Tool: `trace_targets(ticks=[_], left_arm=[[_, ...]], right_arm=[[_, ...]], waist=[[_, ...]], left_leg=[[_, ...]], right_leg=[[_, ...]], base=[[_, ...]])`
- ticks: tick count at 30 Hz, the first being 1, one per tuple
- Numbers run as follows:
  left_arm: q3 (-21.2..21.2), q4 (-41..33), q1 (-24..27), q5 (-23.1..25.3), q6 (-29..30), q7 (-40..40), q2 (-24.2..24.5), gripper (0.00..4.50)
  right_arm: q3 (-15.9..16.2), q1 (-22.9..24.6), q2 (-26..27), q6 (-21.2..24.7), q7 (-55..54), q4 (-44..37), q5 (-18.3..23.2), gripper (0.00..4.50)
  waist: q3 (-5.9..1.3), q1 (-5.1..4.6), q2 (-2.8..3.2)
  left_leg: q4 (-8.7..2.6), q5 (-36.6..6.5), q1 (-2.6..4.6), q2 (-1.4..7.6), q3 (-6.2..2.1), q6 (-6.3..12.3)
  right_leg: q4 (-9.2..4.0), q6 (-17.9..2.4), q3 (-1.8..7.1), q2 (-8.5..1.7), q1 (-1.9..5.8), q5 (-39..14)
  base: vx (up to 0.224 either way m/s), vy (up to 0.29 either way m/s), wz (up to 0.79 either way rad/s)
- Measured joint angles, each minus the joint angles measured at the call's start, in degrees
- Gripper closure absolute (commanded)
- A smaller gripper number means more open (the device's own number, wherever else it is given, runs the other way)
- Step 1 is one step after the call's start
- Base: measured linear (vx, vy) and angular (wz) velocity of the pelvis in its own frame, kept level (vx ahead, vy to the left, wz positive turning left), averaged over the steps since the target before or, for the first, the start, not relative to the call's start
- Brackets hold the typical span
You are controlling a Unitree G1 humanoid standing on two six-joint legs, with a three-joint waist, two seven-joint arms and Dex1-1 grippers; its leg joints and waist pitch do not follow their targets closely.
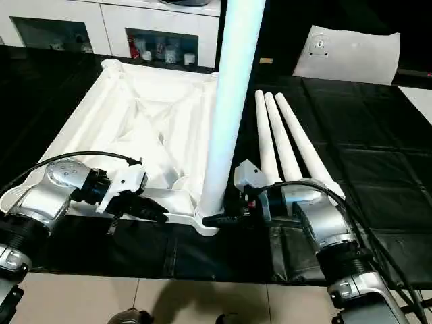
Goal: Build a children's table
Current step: Rotate leg to tighten
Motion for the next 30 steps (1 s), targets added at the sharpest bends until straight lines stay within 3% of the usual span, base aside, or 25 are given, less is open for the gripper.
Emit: trace_targets(ticks=[3,6,9,13,19,23,25,30], left_arm=[[1.97,-1.48,1.52,-0.39,3.55,3.38,-0.53,4.5],[4.36,-6.98,4.51,-0.23,9.85,10.56,-1.08,4.5],[5.79,-11.33,6.6,0.16,14.79,16.34,-2.38,4.5],[8.54,-20.69,10.53,3.12,24.72,28.26,-7.86,4.5],[9.51,-28.41,12.73,5.47,34.44,41.58,-15.23,4.5],[9.52,-29.63,12.9,6.21,36.12,44.19,-17.18,4.5],[9.42,-29.61,12.89,6.22,36.11,44.29,-17.25,4.5],[8.83,-27.44,11.62,6.21,34.88,43.64,-16.75,4.5]], right_arm=[[-1.64,1.16,2.69,1.92,-5.04,-0.29,0.27,1.86],[-4.78,1.72,7.73,4.49,-15.92,-0.11,-0.01,1.86],[-6.13,1.36,10.78,5.71,-23.21,0.19,-0.55,1.86],[-10.25,-0.7,17.64,7.14,-36.68,2.68,-1.73,1.86],[-12.25,-4.94,23.36,7.64,-51.02,5.8,-4.15,1.86],[-12.48,-5.18,24.28,6.16,-53.44,6.26,-5.55,1.86],[-12.48,-4.87,24.29,5.47,-53.44,6.25,-5.67,1.3],[-12.48,-2.95,24.24,4.38,-52.89,4.71,-5.23,0.85]], waist=[[0.0,-0.34,0.02],[0.04,-2.04,0.09],[0.04,-2.76,0.15],[0.0,-3.67,0.4],[-0.1,-3.25,0.59],[-0.13,-2.81,0.65],[-0.14,-2.62,0.65],[-0.13,-2.36,0.65]], left_leg=[[0.0,0.01,0.09,0.0,0.01,-0.01],[-0.01,0.08,0.2,0.0,0.04,-0.14],[-0.05,0.08,0.24,0.0,0.04,-0.14],[-0.06,0.09,0.2,-0.01,0.08,-0.16],[-0.52,0.02,0.07,-0.02,0.25,-0.09],[-0.53,-0.05,0.04,-0.01,0.38,0.17],[-0.52,-0.06,0.06,-0.01,0.47,0.25],[-0.43,-0.2,0.1,-0.01,0.51,0.02]], right_leg=[[0.08,-0.11,0.03,0.0,0.01,0.07],[0.06,-0.21,0.05,0.0,-0.07,0.13],[0.08,-0.07,0.07,0.01,-0.12,0.05],[0.02,-0.12,0.12,0.01,-0.19,0.08],[-0.24,-0.13,0.09,0.01,-0.32,0.0],[-0.24,-0.15,0.09,-0.01,-0.34,-0.2],[-0.25,-0.15,0.12,-0.04,-0.34,-0.2],[-0.2,-0.13,0.16,-0.05,-0.33,-0.17]], base=[[0.0,0.0,0.0],[0.0,0.0,0.0],[0.0,0.0,0.0],[0.0,0.0,0.0],[0.0,0.0,0.0],[0.0,0.0,0.0],[0.0,0.0,0.0],[0.0,0.0,0.0]])
